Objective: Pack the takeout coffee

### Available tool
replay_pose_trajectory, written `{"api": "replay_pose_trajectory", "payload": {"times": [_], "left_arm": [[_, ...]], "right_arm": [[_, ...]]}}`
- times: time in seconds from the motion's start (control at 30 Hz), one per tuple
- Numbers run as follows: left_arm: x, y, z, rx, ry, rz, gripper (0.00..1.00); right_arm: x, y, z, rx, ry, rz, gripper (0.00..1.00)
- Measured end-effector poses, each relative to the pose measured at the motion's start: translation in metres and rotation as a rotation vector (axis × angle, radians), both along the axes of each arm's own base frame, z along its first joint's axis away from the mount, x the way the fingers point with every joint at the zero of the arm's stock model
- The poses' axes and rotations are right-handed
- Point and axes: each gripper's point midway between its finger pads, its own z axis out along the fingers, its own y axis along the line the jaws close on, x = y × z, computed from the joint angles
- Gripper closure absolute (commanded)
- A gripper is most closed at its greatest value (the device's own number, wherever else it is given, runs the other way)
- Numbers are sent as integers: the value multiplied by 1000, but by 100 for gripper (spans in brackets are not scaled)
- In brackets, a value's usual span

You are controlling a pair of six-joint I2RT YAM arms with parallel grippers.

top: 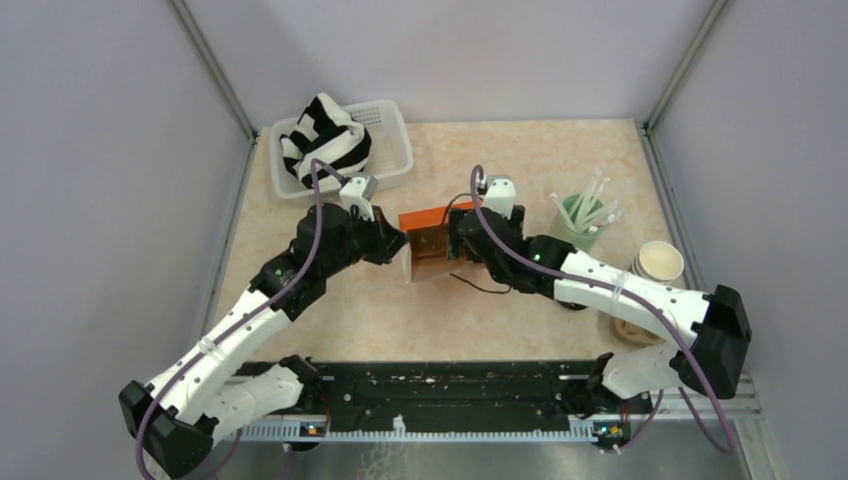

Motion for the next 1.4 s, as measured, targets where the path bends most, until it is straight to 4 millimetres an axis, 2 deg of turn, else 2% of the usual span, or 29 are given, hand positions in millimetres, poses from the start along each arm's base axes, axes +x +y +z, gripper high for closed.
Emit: {"api": "replay_pose_trajectory", "payload": {"times": [0.2, 0.43, 0.67, 0.8, 0.93, 1.0, 1.1, 1.2, 1.4], "left_arm": [[-4, -7, -2, -11, 20, -41, 100], [-5, -16, -3, -22, 43, -81, 100], [-5, -20, -3, -32, 62, -92, 100], [0, -17, -1, -25, 58, -60, 100], [9, -9, 3, 0, 53, 4, 100], [14, -6, 5, 16, 55, 34, 100], [22, -1, 5, 42, 57, 82, 100], [27, 4, 2, 65, 63, 118, 100], [32, 8, 1, 83, 64, 151, 100]], "right_arm": [[19, -11, -13, 13, -33, -74, 3], [36, -8, -35, 30, -47, -85, 4], [47, -6, -34, 27, -83, -51, 17], [45, -2, -35, 12, -75, -2, 14], [31, -1, -42, -34, -19, 81, 12], [19, -3, -38, -55, 20, 132, 11], [1, -5, -20, -46, 50, 206, 10], [-25, -9, 3, -19, 81, 320, 10], [-66, -13, 40, 10, 147, 487, 17]]}}
